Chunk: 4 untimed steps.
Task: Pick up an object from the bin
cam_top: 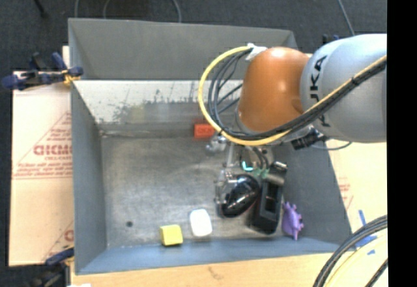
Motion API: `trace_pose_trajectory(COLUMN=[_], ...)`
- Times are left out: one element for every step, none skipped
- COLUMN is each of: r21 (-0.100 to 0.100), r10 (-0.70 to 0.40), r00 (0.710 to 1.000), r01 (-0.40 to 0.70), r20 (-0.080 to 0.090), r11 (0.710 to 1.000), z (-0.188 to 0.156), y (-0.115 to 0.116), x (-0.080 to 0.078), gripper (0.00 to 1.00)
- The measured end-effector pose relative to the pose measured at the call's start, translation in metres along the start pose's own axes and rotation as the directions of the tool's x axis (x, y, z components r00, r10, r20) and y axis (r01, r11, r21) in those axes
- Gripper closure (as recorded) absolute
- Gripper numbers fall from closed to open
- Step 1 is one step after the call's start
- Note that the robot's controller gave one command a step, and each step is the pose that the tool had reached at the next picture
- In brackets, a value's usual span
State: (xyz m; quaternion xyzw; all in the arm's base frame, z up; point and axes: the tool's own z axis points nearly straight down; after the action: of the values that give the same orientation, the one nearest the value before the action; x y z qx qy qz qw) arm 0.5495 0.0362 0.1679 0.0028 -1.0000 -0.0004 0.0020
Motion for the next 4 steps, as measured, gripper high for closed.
trace_pose_trajectory(r21=[0.000,0.003,0.002,0.001], r10=[0.001,-0.129,-0.184,-0.166], r00=[1.000,0.992,0.983,0.986], r01=[-0.001,0.129,0.184,0.166], r20=[0.008,0.010,0.003,0.007], r11=[1.000,0.992,0.983,0.986], z=[-0.004,0.048,0.054,0.055], y=[0.000,-0.043,-0.065,-0.073], x=[-0.002,0.001,0.008,0.011], gripper=[0.00,0.00,0.00,0.00])
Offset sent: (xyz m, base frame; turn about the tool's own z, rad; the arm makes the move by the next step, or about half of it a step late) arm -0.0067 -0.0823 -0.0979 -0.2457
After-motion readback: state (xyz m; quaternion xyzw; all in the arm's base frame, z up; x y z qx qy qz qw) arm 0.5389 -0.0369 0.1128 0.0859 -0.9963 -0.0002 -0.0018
